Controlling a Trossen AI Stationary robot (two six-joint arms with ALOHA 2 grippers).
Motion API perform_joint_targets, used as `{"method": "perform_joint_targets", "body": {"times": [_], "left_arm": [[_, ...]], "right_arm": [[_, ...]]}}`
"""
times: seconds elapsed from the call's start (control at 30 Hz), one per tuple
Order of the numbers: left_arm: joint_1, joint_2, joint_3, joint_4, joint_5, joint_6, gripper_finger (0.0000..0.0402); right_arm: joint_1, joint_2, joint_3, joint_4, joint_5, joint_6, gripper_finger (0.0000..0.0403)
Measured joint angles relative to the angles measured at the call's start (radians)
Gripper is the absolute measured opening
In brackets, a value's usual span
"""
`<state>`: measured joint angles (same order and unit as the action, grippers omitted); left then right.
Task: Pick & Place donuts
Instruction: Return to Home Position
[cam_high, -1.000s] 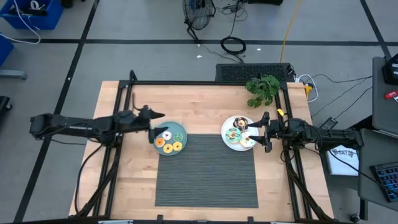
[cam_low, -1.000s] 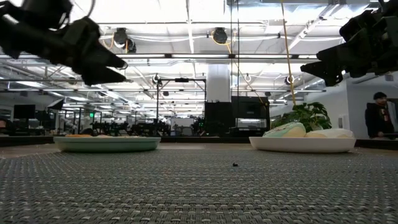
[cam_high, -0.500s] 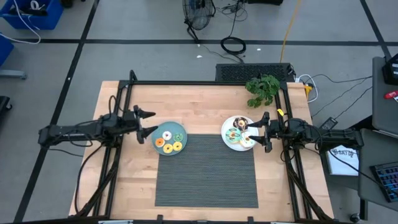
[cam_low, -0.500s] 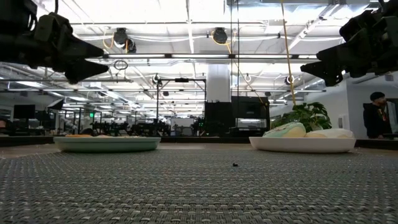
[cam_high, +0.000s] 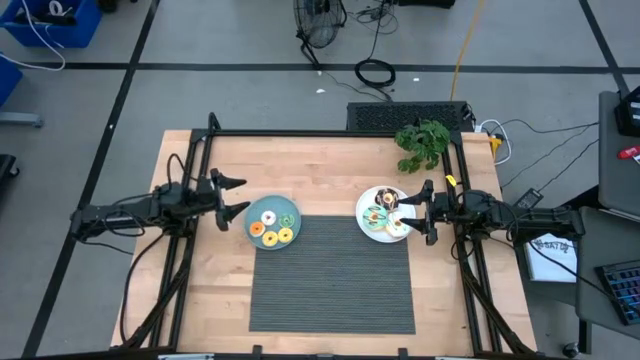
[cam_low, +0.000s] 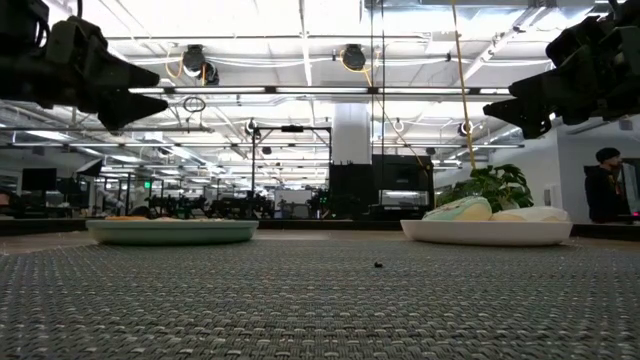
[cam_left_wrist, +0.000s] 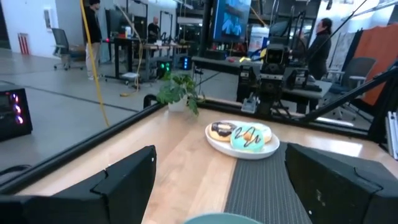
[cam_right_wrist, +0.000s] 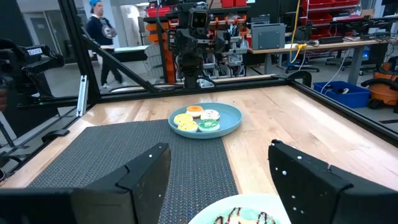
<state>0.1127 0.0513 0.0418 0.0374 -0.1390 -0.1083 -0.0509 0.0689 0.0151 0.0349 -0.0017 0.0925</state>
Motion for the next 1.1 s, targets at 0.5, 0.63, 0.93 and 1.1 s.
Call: {"method": "perform_joint_targets", "body": {"times": [0.5, 0.63, 0.93, 1.1], "left_arm": [[0.0, -0.032, 0.002, -0.088, -0.013, 0.003, 0.0351], [0.0, -0.031, 0.002, -0.084, -0.015, 0.006, 0.0351], [0.0, -0.031, 0.0, -0.062, -0.019, 0.022, 0.0351], [0.0, -0.031, 0.0, -0.059, -0.019, 0.018, 0.0351]], "right_arm": [[0.0, 0.0, 0.0, 0.0, 0.0, 0.0, 0.0251], [0.0, 0.0, 0.0, 0.0, 0.0, 0.0, 0.0251], [0.0, 0.0, 0.0, 0.0, 0.0, 0.0, 0.0251], [0.0, 0.0, 0.0, 0.0, 0.0, 0.0, 0.0251]]}}
